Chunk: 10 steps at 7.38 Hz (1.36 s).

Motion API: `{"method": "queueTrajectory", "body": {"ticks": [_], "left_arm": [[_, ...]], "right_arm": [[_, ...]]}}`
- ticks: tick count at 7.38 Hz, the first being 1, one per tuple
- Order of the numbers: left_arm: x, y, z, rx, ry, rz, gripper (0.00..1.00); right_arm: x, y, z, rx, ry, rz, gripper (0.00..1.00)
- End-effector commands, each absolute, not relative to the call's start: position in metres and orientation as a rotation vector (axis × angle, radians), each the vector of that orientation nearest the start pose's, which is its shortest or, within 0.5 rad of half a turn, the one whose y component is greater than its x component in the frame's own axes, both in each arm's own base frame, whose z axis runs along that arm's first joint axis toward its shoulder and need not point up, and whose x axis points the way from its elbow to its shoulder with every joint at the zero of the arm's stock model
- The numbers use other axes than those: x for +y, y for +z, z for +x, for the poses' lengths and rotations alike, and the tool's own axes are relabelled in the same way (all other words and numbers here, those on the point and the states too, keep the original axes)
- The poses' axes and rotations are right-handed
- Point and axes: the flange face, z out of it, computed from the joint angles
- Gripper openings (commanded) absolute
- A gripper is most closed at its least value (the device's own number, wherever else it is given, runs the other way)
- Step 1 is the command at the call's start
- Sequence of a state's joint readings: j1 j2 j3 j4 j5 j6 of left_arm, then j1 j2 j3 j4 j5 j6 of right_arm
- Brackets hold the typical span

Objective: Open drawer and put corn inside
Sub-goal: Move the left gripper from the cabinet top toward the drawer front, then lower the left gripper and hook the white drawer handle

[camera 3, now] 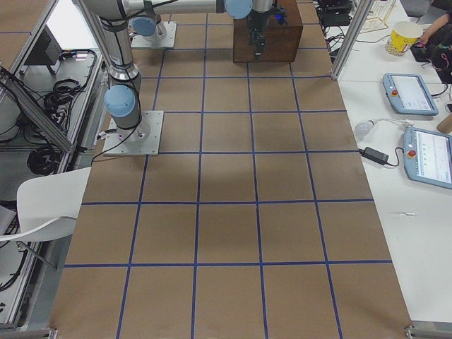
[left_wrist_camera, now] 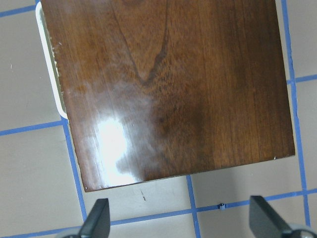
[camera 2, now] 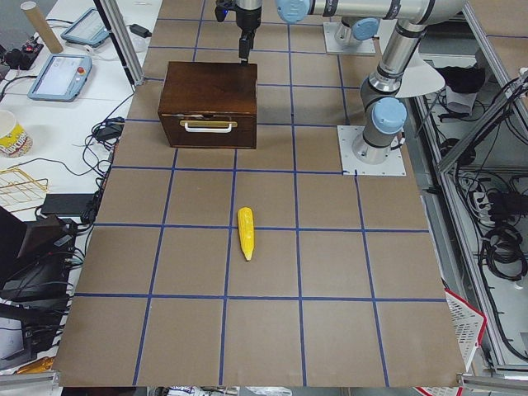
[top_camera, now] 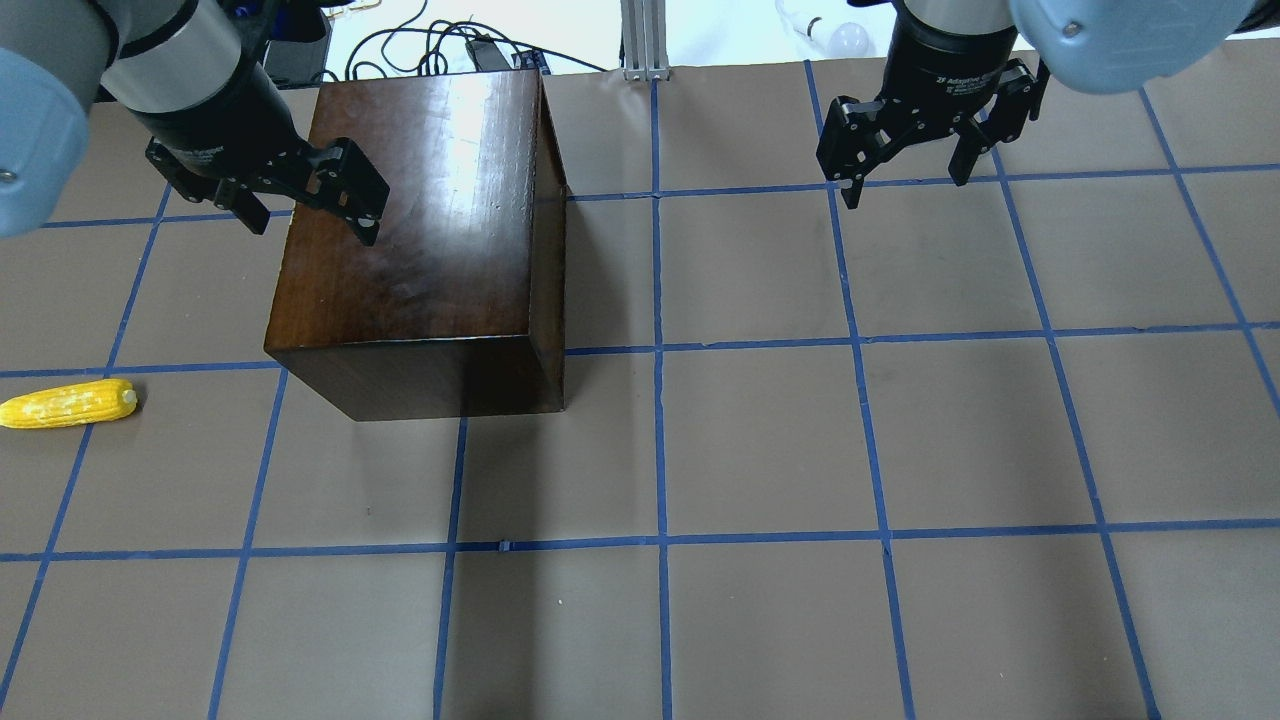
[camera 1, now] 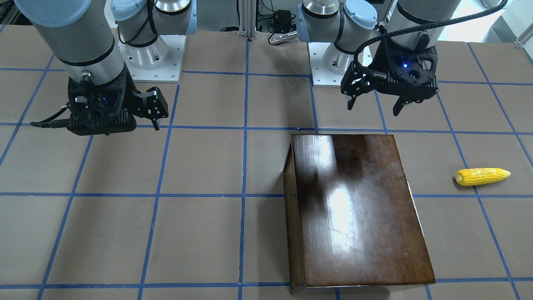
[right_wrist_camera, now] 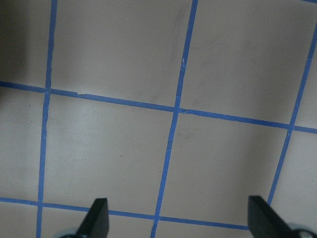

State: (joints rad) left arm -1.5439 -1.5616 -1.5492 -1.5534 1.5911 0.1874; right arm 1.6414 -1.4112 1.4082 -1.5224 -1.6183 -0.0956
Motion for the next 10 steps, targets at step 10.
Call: {"method": "queueTrajectory", "body": {"ticks": [10], "left_arm": [[-0.597, 0.373, 0.142, 3.396, 0.025, 0.130, 1.00]], "right_arm": [[-0.544, 0.479, 0.167, 3.177, 0.074, -0.266, 1.00]]}}
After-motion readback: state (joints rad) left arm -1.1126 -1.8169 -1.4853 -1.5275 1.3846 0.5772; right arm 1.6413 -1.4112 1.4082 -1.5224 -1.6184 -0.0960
